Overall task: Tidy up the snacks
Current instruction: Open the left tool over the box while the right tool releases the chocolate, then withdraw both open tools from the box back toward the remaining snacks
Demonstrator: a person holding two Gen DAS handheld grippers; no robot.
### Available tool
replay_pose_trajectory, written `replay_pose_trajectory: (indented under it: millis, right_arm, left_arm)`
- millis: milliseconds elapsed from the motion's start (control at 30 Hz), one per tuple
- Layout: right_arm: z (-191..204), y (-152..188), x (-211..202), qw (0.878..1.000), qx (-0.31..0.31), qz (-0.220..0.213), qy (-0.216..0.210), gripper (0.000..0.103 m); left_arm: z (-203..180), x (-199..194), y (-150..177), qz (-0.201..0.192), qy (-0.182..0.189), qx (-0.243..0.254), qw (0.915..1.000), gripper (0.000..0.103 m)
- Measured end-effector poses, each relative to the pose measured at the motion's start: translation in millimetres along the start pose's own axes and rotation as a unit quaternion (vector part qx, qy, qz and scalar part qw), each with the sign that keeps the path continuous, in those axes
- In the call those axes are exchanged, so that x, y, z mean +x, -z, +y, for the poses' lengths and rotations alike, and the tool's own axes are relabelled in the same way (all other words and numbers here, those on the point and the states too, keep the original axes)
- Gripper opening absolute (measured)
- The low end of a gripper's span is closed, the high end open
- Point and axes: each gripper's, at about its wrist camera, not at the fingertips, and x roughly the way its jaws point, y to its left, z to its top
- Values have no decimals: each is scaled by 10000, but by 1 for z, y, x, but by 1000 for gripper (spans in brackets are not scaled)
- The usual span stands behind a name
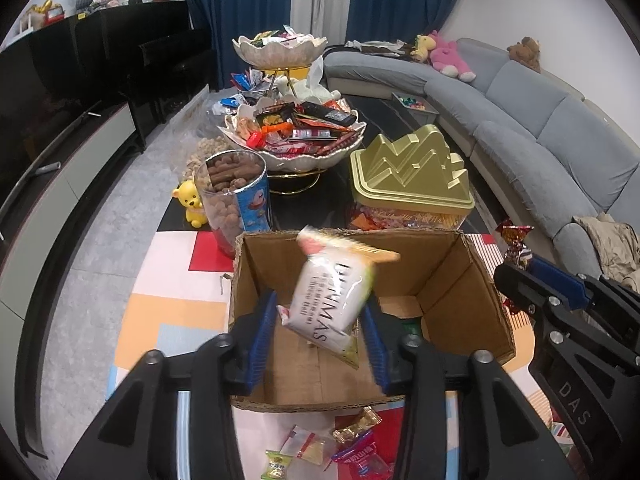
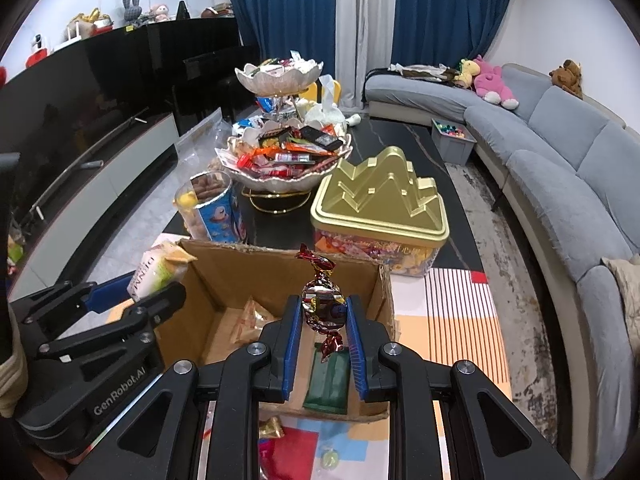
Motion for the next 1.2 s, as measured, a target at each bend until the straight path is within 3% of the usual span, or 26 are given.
replay_pose_trajectory:
  millis: [133, 300, 500, 1200]
  right_arm:
    - [-2, -2, 0, 10000, -11, -36, 23, 29]
    - [-5, -3, -3, 9999, 54, -88, 58, 51]
    - [-6, -4, -9, 9998, 111, -119, 96, 63]
    - [7, 9, -41, 9994, 89, -298, 124, 64]
  left_arm:
    - [0, -1, 0, -35, -89, 38, 9999, 60]
    - [3, -8, 0, -118, -197, 65, 9997, 68]
    - [6, -15, 0, -180, -251, 57, 9995, 77]
    - [18, -54, 18, -356, -334, 34, 9988, 79]
